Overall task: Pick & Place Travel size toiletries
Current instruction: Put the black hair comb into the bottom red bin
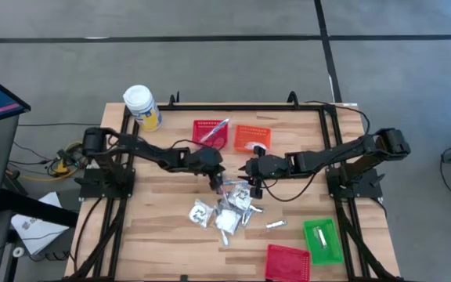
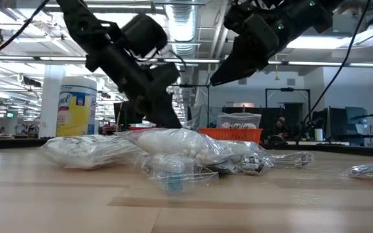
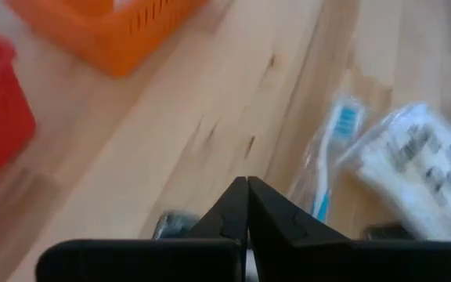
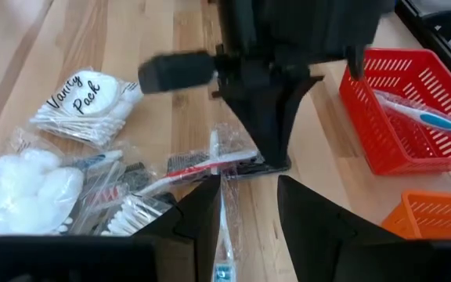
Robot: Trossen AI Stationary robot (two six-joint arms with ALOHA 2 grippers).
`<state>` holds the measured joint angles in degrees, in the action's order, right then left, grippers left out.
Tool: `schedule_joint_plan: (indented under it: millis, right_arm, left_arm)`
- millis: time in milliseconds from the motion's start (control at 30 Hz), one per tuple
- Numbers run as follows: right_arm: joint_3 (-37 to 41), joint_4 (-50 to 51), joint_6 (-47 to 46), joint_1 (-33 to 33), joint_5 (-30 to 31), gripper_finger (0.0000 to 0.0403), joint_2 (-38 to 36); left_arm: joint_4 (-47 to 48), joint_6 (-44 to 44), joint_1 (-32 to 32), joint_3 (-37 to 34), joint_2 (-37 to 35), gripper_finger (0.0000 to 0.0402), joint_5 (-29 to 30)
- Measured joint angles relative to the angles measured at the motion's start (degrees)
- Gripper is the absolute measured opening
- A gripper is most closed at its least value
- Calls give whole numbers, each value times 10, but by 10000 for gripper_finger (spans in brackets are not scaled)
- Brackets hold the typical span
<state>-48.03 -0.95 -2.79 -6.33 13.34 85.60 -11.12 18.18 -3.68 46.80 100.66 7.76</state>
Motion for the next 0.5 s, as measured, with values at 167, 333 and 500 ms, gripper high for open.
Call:
schedule_joint_plan:
  millis: [167, 333, 500]
  right_arm:
    - [0, 7, 3, 0, 0, 120, 0]
    - [0, 11, 4, 0, 0, 120, 0]
    - [0, 15, 4, 0, 0, 120, 0]
  left_arm:
    - [57, 0, -6, 34, 28, 1, -34]
    - [128, 11, -6, 52, 28, 1, -48]
    - [198, 34, -3, 51, 6, 1, -70]
